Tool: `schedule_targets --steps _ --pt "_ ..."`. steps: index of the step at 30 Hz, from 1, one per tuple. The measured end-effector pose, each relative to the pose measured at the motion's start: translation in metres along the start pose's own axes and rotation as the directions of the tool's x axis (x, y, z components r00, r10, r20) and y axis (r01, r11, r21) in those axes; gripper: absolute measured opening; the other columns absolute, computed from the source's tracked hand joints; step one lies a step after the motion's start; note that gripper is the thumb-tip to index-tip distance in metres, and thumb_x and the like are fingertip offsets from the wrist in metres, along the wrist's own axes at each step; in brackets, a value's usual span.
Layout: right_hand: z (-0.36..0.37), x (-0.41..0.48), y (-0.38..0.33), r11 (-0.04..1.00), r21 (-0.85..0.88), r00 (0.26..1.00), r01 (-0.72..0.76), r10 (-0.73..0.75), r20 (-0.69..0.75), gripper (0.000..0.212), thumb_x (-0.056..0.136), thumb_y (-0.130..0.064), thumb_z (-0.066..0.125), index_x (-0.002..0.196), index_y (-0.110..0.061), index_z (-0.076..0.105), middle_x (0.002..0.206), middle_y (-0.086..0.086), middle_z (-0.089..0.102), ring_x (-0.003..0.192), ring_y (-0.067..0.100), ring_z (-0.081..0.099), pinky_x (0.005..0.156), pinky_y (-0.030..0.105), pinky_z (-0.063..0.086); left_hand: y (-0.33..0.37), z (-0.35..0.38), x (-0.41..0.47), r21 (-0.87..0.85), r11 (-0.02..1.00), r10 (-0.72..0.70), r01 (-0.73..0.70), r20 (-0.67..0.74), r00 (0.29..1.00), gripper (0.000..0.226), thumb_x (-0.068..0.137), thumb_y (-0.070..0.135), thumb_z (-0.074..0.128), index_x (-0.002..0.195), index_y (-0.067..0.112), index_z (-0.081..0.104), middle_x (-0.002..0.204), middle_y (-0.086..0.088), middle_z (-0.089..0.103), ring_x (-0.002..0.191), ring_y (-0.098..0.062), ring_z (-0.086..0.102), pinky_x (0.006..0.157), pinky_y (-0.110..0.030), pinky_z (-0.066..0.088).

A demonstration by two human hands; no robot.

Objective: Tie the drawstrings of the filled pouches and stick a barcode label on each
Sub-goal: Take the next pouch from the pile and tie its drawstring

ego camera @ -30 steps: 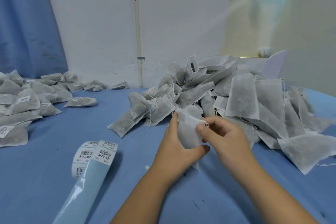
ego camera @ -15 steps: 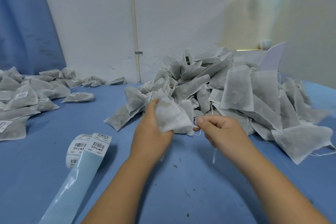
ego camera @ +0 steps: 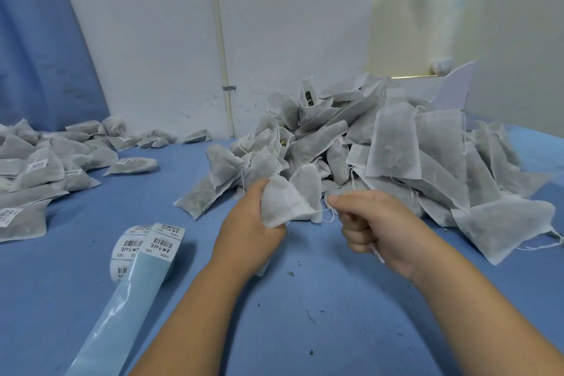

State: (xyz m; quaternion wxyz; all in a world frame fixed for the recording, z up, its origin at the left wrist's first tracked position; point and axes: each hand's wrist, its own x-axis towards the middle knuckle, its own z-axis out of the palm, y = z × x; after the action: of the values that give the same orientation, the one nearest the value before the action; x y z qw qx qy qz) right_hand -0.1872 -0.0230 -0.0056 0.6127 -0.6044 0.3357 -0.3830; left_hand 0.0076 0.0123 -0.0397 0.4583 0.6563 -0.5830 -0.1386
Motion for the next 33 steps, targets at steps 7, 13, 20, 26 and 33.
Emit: schedule_targets --steps 7,13,20,26,33 --pt "-0.006 -0.005 -0.012 0.945 0.295 0.99 0.139 -0.131 -0.047 0.034 0.07 -0.021 0.064 0.048 -0.02 0.038 0.048 -0.006 0.017 0.036 0.007 0.013 0.04 0.021 0.012 -0.003 0.003 -0.001 0.053 0.998 0.038 -0.045 0.127 0.991 0.054 0.077 0.015 0.057 0.106 0.059 0.045 0.095 0.024 0.06 0.086 0.005 0.055 0.071 -0.024 0.045" --pt "-0.021 -0.006 -0.023 0.819 0.539 0.98 0.197 -0.143 -0.141 0.035 0.076 -0.021 0.058 0.047 -0.021 0.038 0.051 -0.006 0.008 0.041 0.012 0.005 0.035 0.02 0.014 0.0 0.008 -0.003 0.148 0.98 0.102 -0.132 0.195 0.975 0.035 0.082 0.013 0.056 0.101 0.042 0.052 0.094 0.02 0.055 0.087 0.003 0.051 0.069 -0.019 0.039" --pt "-0.031 -0.005 -0.024 0.729 0.636 0.96 0.252 -0.107 -0.257 0.048 0.094 -0.021 0.048 0.047 -0.021 0.037 0.052 -0.006 0.005 0.041 0.012 0.004 0.033 0.019 0.014 0.025 0.022 -0.012 0.282 0.911 0.185 -0.301 0.374 0.909 0.042 0.087 0.016 0.051 0.125 0.036 0.052 0.101 0.014 0.052 0.095 -0.016 0.049 0.083 -0.031 0.038" --pt "-0.022 -0.009 -0.025 0.731 0.658 0.984 0.179 -0.141 -0.111 0.032 0.079 -0.026 0.057 0.051 -0.02 0.043 0.05 -0.006 0.007 0.039 0.011 0.006 0.035 0.019 0.016 0.034 0.02 -0.018 0.432 0.803 0.233 -0.411 0.406 0.884 0.075 0.082 0.066 0.06 0.146 0.041 0.029 0.136 0.017 0.044 0.128 -0.007 0.039 0.111 -0.035 0.025" --pt "-0.004 -0.012 -0.022 0.783 0.61 0.96 0.124 -0.249 0.124 0.032 0.085 -0.027 0.05 0.056 -0.015 0.055 0.047 -0.006 0.007 0.039 0.01 0.007 0.038 0.021 0.014 0.074 0.037 -0.041 -0.481 0.811 0.493 -0.333 0.255 0.832 0.071 0.08 0.002 0.071 0.142 0.021 0.042 0.109 0.022 0.061 0.111 0.002 0.059 0.098 -0.014 0.042"
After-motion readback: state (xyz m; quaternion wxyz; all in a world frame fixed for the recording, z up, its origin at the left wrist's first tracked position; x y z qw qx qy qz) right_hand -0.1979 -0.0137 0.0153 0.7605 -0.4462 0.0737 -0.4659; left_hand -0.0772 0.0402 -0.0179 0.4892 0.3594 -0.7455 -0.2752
